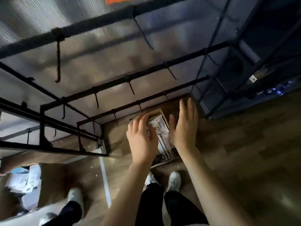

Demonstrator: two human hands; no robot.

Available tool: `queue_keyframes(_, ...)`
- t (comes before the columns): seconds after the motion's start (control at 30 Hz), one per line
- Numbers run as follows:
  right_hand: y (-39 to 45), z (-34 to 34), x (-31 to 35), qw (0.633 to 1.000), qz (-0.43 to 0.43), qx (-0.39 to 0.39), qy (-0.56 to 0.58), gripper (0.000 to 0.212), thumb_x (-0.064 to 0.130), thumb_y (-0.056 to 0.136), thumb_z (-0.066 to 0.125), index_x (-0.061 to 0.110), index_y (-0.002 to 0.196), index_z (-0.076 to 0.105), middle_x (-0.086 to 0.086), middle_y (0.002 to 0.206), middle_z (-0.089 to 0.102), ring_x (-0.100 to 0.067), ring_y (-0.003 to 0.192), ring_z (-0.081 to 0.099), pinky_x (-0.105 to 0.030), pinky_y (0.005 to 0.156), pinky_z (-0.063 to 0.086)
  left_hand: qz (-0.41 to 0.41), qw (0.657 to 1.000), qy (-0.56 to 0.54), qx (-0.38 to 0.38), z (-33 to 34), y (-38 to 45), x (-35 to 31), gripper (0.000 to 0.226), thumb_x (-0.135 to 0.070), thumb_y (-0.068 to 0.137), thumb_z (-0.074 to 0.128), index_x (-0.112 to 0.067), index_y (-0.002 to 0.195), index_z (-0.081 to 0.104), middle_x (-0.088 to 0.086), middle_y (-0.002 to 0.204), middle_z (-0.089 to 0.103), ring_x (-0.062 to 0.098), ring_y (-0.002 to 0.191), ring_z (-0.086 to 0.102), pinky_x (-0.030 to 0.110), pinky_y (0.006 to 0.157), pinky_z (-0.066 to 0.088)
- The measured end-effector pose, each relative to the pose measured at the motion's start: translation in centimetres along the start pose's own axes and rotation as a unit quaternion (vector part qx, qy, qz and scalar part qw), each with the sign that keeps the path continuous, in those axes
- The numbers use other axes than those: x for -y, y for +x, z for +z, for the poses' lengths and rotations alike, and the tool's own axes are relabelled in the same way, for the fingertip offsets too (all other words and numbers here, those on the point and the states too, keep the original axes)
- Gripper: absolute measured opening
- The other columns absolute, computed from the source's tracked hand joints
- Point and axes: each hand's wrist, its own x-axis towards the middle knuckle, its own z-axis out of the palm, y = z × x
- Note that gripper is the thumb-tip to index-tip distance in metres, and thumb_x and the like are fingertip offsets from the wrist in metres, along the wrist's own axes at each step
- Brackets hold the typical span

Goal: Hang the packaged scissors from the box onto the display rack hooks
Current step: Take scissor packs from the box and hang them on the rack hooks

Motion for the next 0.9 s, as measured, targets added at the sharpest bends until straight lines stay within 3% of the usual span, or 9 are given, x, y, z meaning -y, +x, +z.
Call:
queue_keyframes(0.1,-3.3,2.5,-4.5,0.998,0.036,0.047,-0.026,0.055,0.023,0.09,0.059,0.006,0.139,0.043,-0.019,0.148,0.036,-0.035,0.137,0.033,-0.05,0.11,0.033,-0.039,0.995,0.041,0.078,3.3,-3.3,2.8,0.048,-0.026,0.084,0.04,-0.006,0.123,0.059,0.012,0.126,0.059,0.035,0.119,0.05,0.046,0.098,0.039)
queue_keyframes(0.23,-7.2,5.8,-9.1,0.99,0.053,0.112,-0.065,0.057,0.018,0.085,0.067,0.004,0.136,0.047,-0.022,0.143,0.042,-0.038,0.132,0.041,-0.051,0.105,0.038,-0.069,0.977,0.095,0.177,7.3,-6.5,7.2,0.048,-0.023,0.085,0.047,-0.007,0.129,0.055,0.014,0.134,0.054,0.038,0.129,0.042,0.052,0.102,0.036)
queue_keyframes(0.33,-9.6,8.8,-12.0,0.979,0.046,0.178,-0.086,0.06,0.017,0.082,0.069,0.005,0.136,0.047,-0.021,0.142,0.044,-0.039,0.13,0.043,-0.052,0.102,0.041,-0.094,0.952,0.136,0.257,10.4,-7.9,10.6,0.05,-0.017,0.089,0.056,-0.011,0.137,0.047,0.01,0.146,0.041,0.03,0.139,0.028,0.047,0.109,0.026)
queue_keyframes(0.47,-12.2,14.7,-16.4,0.959,0.039,0.261,-0.102,0.064,0.017,0.077,0.071,0.005,0.135,0.048,-0.022,0.138,0.048,-0.041,0.125,0.047,-0.053,0.099,0.043,-0.09,0.925,0.179,0.322,14.9,-9.4,15.9,0.054,-0.022,0.093,0.048,-0.018,0.145,0.033,0.004,0.153,0.029,0.024,0.143,0.015,0.039,0.115,0.013)
queue_keyframes(0.73,-15.7,29.4,-23.3,0.923,0.035,0.354,-0.145,0.061,0.019,0.08,0.066,0.006,0.137,0.046,-0.02,0.142,0.044,-0.04,0.128,0.043,-0.053,0.102,0.04,-0.084,0.893,0.226,0.379,24.8,-12.7,28.0,0.056,-0.028,0.095,0.042,-0.02,0.148,0.025,0.002,0.156,0.019,0.021,0.145,0.004,0.036,0.116,0.003)
queue_keyframes(0.8,-16.3,32.9,-24.3,0.92,0.036,0.358,-0.154,0.057,0.022,0.085,0.062,0.008,0.138,0.045,-0.018,0.144,0.041,-0.037,0.132,0.039,-0.052,0.105,0.035,-0.09,0.887,0.247,0.38,27.3,-13.5,31.1,0.054,-0.028,0.094,0.042,-0.018,0.146,0.029,0.001,0.154,0.025,0.02,0.144,0.008,0.036,0.115,0.005)
queue_keyframes(0.9,-16.6,37.9,-25.9,0.914,0.036,0.371,-0.159,0.053,0.029,0.096,0.046,0.014,0.145,0.035,-0.012,0.154,0.027,-0.032,0.14,0.026,-0.048,0.112,0.023,-0.089,0.889,0.252,0.371,31.3,-13.9,35.5,0.042,-0.023,0.092,0.044,-0.015,0.133,0.045,0.002,0.137,0.05,0.02,0.133,0.034,0.032,0.109,0.017)
